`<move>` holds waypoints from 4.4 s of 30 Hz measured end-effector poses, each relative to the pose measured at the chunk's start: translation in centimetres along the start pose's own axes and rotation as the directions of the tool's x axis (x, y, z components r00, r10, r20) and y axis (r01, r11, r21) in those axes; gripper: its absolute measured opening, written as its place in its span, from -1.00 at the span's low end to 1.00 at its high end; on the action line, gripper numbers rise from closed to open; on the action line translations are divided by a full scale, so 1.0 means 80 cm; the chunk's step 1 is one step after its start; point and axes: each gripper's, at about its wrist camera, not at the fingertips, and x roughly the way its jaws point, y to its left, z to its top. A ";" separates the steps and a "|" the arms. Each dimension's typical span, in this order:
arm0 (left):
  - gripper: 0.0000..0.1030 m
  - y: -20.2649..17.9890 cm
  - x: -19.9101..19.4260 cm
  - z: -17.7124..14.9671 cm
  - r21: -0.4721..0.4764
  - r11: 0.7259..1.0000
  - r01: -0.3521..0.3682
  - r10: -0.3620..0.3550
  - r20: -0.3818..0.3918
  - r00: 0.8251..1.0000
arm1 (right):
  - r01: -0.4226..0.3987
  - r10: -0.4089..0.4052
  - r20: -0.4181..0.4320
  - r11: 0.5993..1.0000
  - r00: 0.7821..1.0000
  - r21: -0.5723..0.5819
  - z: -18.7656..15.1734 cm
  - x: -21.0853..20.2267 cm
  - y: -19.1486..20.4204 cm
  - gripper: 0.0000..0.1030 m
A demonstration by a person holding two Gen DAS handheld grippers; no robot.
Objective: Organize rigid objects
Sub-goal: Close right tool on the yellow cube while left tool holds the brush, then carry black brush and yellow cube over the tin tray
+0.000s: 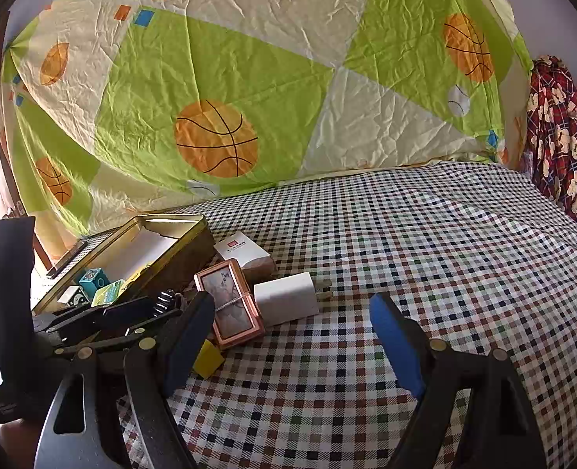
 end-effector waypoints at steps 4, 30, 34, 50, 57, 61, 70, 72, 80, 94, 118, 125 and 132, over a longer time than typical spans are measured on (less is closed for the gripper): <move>-0.26 -0.006 0.001 -0.001 0.032 0.999 -0.021 0.022 -0.011 1.000 | -0.004 0.004 -0.004 1.000 1.000 0.002 0.000 0.002 -0.001 0.62; -0.49 0.027 -0.048 -0.017 -0.030 0.997 -0.071 0.074 0.128 0.989 | -0.157 0.110 -0.225 0.967 0.968 -0.203 -0.014 0.049 0.055 0.62; -0.49 0.026 -0.052 -0.018 -0.033 0.996 -0.087 0.090 0.141 0.986 | -0.174 0.107 -0.254 0.951 0.961 -0.257 -0.020 0.053 0.070 0.58; -0.49 0.029 -0.051 -0.021 -0.046 0.997 -0.067 0.073 0.139 0.988 | -0.172 0.071 -0.270 0.913 0.960 -0.370 -0.028 0.063 0.100 0.33; -0.49 0.030 -0.052 -0.021 -0.049 0.997 -0.063 0.069 0.140 0.988 | -0.191 0.081 -0.307 0.918 0.948 -0.348 -0.024 0.075 0.099 -0.25; -0.49 0.031 -0.052 -0.021 -0.050 0.997 -0.059 0.066 0.141 0.988 | -0.186 0.079 -0.296 0.916 0.952 -0.356 -0.025 0.072 0.100 -0.25; -0.49 0.030 -0.054 -0.022 -0.042 0.998 -0.053 0.058 0.150 0.987 | -0.170 0.098 -0.216 0.923 0.971 -0.344 -0.021 0.053 0.094 -0.26; -0.49 0.027 -0.055 -0.022 -0.035 0.998 -0.057 0.061 0.156 0.986 | -0.169 0.104 -0.203 0.927 0.974 -0.335 -0.019 0.050 0.091 -0.26; -0.49 0.025 -0.060 -0.023 -0.025 0.998 -0.055 0.058 0.180 0.982 | -0.151 0.107 -0.145 0.932 0.984 -0.331 -0.016 0.037 0.088 -0.26; -0.49 0.021 -0.072 -0.026 -0.005 0.998 -0.064 0.063 0.236 0.970 | -0.127 0.113 -0.060 0.935 0.992 -0.332 -0.015 0.018 0.085 -0.26; -0.49 0.013 -0.094 -0.034 0.014 0.997 -0.074 0.066 0.322 0.944 | -0.099 0.119 0.051 0.951 0.992 -0.294 -0.013 -0.005 0.074 -0.26; -0.49 0.013 -0.100 -0.035 0.013 0.997 -0.078 0.069 0.344 0.936 | -0.094 0.122 0.077 0.953 0.990 -0.289 -0.014 -0.011 0.073 -0.26; -0.49 0.015 -0.106 -0.037 0.004 0.997 -0.081 0.073 0.370 0.926 | -0.094 0.127 0.110 0.958 0.986 -0.270 -0.013 -0.019 0.068 -0.26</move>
